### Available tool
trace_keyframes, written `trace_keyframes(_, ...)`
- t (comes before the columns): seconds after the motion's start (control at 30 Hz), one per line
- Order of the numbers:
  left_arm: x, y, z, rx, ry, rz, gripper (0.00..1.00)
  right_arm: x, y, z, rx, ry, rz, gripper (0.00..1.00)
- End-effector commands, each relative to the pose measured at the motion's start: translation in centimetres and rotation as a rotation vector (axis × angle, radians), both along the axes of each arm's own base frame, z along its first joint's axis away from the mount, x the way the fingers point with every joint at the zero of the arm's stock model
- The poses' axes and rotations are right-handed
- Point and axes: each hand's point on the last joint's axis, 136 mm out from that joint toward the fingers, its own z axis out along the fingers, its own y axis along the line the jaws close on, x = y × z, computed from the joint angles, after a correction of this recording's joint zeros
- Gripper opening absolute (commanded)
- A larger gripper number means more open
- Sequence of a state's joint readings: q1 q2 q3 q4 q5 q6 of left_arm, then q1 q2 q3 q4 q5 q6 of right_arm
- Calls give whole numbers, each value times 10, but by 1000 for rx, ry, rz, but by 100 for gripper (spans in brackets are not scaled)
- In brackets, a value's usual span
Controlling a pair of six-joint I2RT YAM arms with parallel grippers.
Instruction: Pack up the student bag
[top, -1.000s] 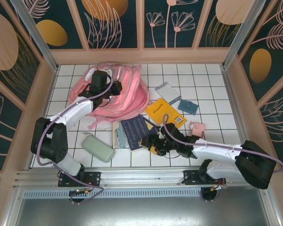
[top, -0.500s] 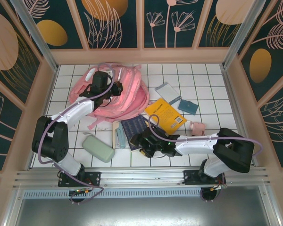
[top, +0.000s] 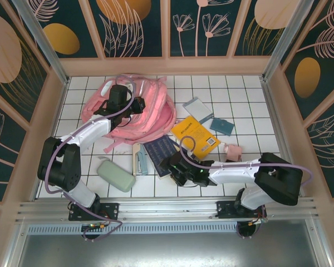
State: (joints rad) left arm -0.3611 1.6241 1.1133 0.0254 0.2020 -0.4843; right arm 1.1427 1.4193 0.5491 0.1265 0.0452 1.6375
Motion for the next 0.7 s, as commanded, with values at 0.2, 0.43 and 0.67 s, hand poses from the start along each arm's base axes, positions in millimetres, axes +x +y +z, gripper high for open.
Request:
trace_keyframes(0.2,4,-19,30,-72,-92,-57,0,9,-6,-2,2,-66,-21,74)
trace_keyframes(0.43,3,-18,28,-68,-93,-55,0,39,14,22,28,-267,11,71)
trace_keyframes(0.67,2,-19,29,-76,-92,-63,0,60,18,66,66,-467,-46,65)
